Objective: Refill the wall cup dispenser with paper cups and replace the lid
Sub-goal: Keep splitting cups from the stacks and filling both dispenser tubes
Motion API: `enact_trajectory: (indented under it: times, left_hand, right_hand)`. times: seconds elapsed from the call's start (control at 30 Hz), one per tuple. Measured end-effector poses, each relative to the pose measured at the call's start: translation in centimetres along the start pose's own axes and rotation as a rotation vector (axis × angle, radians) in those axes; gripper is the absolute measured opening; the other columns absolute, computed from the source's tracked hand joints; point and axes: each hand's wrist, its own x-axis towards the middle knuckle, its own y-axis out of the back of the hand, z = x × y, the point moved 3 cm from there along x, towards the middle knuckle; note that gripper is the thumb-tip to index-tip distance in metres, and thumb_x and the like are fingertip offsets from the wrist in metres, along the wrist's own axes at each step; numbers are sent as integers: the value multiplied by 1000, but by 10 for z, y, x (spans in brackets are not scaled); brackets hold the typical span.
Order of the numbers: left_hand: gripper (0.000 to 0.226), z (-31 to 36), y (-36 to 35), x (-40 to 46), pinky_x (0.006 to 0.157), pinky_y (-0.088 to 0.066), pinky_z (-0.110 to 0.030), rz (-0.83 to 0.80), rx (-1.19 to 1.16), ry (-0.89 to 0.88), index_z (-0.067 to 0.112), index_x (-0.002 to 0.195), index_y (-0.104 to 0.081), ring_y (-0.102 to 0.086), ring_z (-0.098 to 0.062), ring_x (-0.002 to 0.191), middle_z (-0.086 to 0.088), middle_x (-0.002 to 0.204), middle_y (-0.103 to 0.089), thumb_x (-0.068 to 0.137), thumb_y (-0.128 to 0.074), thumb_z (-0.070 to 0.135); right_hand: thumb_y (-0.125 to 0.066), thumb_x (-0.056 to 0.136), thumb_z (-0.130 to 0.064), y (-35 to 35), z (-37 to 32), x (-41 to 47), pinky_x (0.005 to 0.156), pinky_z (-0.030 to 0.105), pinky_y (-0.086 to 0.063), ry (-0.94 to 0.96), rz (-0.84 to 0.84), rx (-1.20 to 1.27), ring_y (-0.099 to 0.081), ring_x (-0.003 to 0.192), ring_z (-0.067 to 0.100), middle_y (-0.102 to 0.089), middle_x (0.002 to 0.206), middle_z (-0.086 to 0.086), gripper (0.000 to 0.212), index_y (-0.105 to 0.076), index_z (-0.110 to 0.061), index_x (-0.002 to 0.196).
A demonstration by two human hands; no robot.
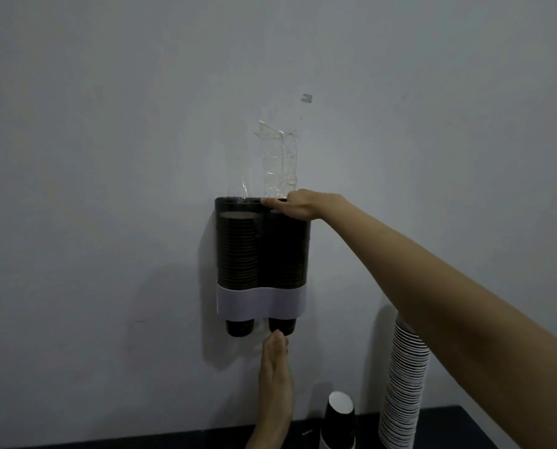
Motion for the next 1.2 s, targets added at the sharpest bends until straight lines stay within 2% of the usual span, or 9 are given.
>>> enact_trajectory:
  times: [0.17,0.27,0.37,0.57,0.63,0.73,0.83,1.0,1.2]
  left_hand:
    - [49,2,8,2,116,-26,-42,21,5,-9,12,142,-31,-39,-23,133,-11,145,-39,97,-25,31]
    - [50,1,10,2,116,-26,-42,20,11,-23,10,142,-31,-39,-23,133,-12,145,-39,97,-26,31]
    - [51,-1,7,4,116,-26,-42,16,33,-31,11,141,-32,-38,-23,133,-11,145,-40,96,-26,34]
    - [44,-21,-5,10,99,-27,-21,-49,142,4,12,139,-33,-42,-16,123,-5,138,-43,98,-29,28]
    - [46,-46,-11,15,94,-31,-22,-113,266,75,8,139,-31,-43,-16,118,-4,135,-43,97,-36,28]
    - [56,-92,-14,18,100,-36,-27,-218,504,209,3,139,-29,-45,-25,126,-16,140,-41,92,-50,26]
    - [60,-134,-13,19,103,-36,-28,-320,686,264,3,136,-32,-43,-26,128,-17,140,-39,86,-58,24]
    - [61,-202,-14,31,103,-39,-28,-419,817,357,1,133,-34,-45,-27,126,-19,137,-43,80,-62,13]
    - [74,-252,-24,44,100,-41,-23,-429,818,388,8,139,-27,-51,-23,122,-11,135,-51,75,-64,11]
  right_hand:
    - [-18,86,-70,2,-4,9,119,39,-18,5,-74,0,-25,142,27,-26,155,10,80,-30,-17,145]
    - [-21,92,-59,-1,2,3,111,37,-27,21,39,89,-37,134,33,-42,144,18,71,-47,-8,133]
    - [-31,96,-47,-2,7,-4,86,35,-37,137,292,244,-53,104,34,-60,92,18,52,-60,-9,76]
    - [-49,92,-26,-59,67,-71,88,15,-27,110,883,586,-46,114,25,-60,113,13,29,-60,-5,107]
    - [-55,90,-20,-125,108,-90,87,20,-32,-126,794,787,-51,113,28,-60,115,17,28,-56,-1,111]
    - [-67,81,-9,-248,152,-122,88,30,-41,-459,344,948,-52,115,31,-54,125,22,52,-42,2,125]
    - [-75,69,-1,-333,166,-153,96,31,-42,-531,102,916,-47,124,30,-47,128,15,80,-27,6,132]
    - [-82,44,-37,-414,173,-156,110,43,-37,-602,39,944,-40,133,28,-37,145,15,129,-9,-3,144]
    - [-82,55,-37,-447,174,-140,105,34,-40,-617,165,921,-46,127,24,-50,136,3,107,-25,-18,143]
